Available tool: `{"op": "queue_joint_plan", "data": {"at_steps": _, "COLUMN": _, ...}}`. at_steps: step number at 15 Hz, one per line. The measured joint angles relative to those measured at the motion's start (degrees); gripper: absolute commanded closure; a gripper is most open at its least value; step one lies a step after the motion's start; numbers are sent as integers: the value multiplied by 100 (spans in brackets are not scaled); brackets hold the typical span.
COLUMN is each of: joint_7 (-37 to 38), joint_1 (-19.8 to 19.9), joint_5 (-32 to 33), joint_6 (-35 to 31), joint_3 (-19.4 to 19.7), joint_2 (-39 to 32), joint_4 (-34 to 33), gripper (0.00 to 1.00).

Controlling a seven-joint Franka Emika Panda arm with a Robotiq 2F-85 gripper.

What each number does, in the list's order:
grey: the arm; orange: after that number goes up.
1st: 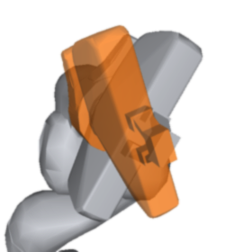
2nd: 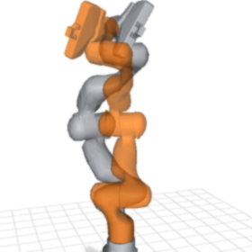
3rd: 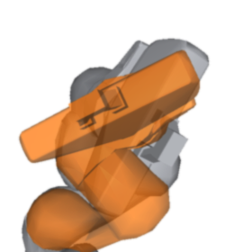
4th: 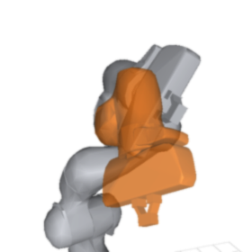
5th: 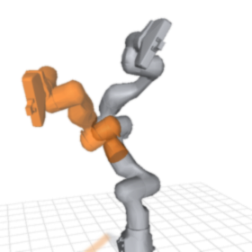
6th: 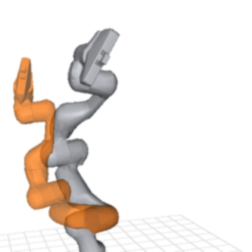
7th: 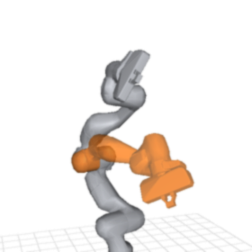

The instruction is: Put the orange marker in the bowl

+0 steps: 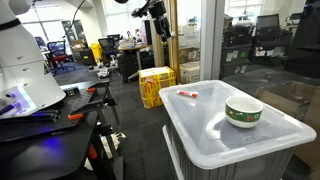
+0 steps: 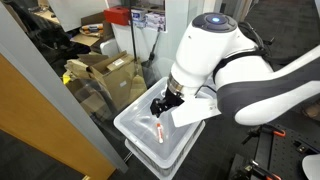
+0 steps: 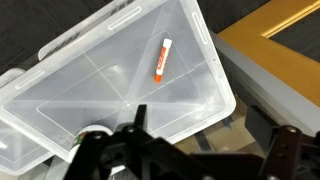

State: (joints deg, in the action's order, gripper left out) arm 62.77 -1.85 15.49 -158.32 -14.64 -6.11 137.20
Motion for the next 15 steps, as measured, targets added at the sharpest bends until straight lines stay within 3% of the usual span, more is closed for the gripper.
{"op": "queue_joint_plan", "data": {"at_steps": 5, "joint_7": 333, "joint_1": -26, "joint_5": 0, "joint_6": -99, "joint_3": 15, "joint_2": -813, "joint_4": -494, "gripper": 0}}
{"op": "queue_joint_plan", "data": {"at_steps": 10, "joint_7": 346, "joint_1": -826, "joint_5": -125, "joint_6": -296, "joint_3": 931, "joint_2": -1534, "joint_4": -961, "gripper": 0}}
{"op": "queue_joint_plan", "data": {"at_steps": 15, "joint_7": 334, "joint_1": -1301, "joint_5": -484, "joint_6": -719, "joint_3": 1362, "joint_2": -2133, "joint_4": -1169, "gripper": 0}}
